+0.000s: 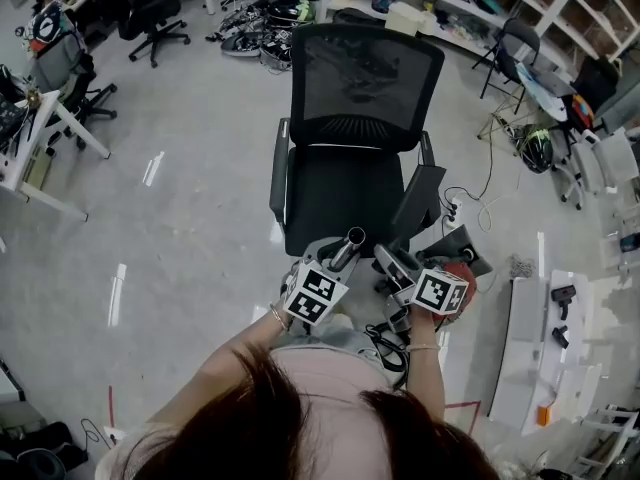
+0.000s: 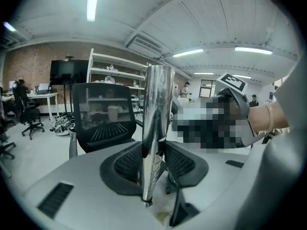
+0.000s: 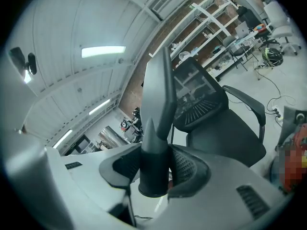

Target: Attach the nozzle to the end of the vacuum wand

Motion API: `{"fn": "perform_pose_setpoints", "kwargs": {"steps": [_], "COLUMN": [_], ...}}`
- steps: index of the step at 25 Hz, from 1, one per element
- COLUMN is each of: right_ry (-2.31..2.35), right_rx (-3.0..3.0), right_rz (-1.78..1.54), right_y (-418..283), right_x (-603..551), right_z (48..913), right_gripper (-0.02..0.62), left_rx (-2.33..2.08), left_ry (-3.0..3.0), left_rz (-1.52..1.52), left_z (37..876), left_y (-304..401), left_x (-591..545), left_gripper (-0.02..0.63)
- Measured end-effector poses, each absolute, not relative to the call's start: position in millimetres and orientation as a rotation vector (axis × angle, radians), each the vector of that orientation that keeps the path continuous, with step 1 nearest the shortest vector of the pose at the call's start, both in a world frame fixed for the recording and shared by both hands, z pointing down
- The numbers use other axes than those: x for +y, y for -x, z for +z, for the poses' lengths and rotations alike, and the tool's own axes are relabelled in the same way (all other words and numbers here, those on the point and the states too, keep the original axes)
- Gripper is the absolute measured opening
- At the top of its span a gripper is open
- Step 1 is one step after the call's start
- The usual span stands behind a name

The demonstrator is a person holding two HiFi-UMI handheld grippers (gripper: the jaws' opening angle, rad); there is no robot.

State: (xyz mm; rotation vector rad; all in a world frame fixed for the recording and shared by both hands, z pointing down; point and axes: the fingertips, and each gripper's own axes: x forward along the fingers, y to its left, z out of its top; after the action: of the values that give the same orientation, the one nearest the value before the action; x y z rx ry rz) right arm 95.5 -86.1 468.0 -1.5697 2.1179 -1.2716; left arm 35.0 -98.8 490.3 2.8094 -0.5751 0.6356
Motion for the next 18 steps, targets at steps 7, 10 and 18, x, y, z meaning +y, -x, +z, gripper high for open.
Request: {"fn": "perform_pose_setpoints", "kwargs": {"steps": [7, 10, 18], "right_ry": [1.631, 1.636, 1.657], "right_rx": [2.068, 2.060, 2.105], "right_rz": [-1.163, -1.101, -0.942], "right_y": [-77.9, -72.0, -74.8], "right_x": [-74.3, -73.1, -79.8], "right_z": [446.2, 427.8, 398.0], "right_gripper": [0.186, 0.186, 0.186], "left_rx": [-0.514, -0.491, -0.512], "left_ry": [-2.845, -2.864, -2.874], "left_rz": [0.632, 0.633, 0.636], "left_z": [485.2, 481.9, 486.1], "left_y": [-14.3, -10.5, -11.3], "left_x": [-87.4, -81.7, -78.1], "left_gripper": [0.150, 0.149, 0.147]}}
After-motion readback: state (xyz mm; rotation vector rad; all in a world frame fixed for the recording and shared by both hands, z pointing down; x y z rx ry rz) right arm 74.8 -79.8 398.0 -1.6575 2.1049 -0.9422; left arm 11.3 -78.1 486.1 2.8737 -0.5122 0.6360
